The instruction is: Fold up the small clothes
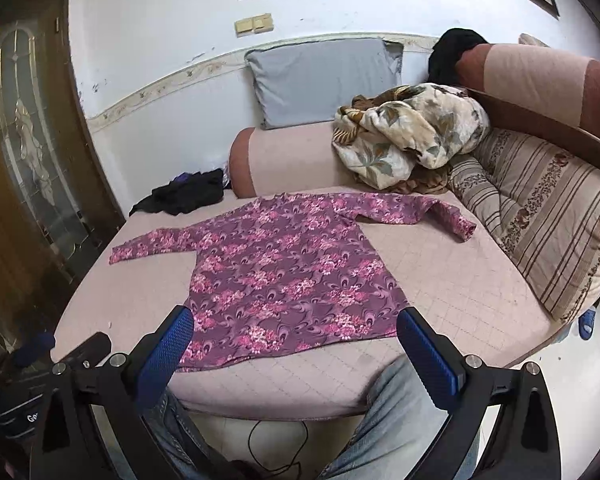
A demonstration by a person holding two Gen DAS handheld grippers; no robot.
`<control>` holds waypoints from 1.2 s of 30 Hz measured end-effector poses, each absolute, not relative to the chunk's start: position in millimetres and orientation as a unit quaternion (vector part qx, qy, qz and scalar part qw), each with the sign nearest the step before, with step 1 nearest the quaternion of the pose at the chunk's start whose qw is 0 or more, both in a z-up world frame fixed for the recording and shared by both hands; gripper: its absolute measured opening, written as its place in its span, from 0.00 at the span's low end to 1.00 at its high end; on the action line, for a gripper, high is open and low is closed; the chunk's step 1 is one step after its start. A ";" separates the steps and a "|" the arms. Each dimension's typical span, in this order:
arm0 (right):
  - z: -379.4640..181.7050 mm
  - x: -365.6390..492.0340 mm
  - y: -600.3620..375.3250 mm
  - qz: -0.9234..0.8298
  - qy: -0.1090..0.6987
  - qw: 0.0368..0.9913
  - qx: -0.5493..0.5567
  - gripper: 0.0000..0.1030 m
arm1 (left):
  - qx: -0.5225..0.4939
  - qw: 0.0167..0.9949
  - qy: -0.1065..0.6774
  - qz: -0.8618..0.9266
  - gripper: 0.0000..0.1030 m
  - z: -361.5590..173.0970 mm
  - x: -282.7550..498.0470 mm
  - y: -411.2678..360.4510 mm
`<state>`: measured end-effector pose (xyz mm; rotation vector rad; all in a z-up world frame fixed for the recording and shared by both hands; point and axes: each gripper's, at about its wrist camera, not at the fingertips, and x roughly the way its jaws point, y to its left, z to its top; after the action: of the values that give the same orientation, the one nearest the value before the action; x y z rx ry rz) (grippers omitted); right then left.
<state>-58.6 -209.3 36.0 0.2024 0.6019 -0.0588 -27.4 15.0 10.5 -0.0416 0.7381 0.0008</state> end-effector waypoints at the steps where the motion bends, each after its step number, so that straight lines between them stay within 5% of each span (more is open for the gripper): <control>1: 36.7 -58.9 -210.4 -0.033 0.290 0.951 0.103 1.00 | -0.020 0.932 0.361 0.004 1.00 10.7 -25.5 15.4; 6: 38.0 -58.2 -220.6 -0.055 0.252 0.954 0.152 1.00 | -0.024 0.930 0.366 0.005 1.00 11.6 -12.3 21.5; 36: 6.6 58.5 -180.7 0.044 0.352 0.934 0.050 1.00 | -0.089 0.901 0.423 0.048 1.00 -23.9 87.0 77.1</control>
<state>58.5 -180.7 6.6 0.1015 0.7195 0.0910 87.0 77.1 -23.9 -0.1838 0.8749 0.0992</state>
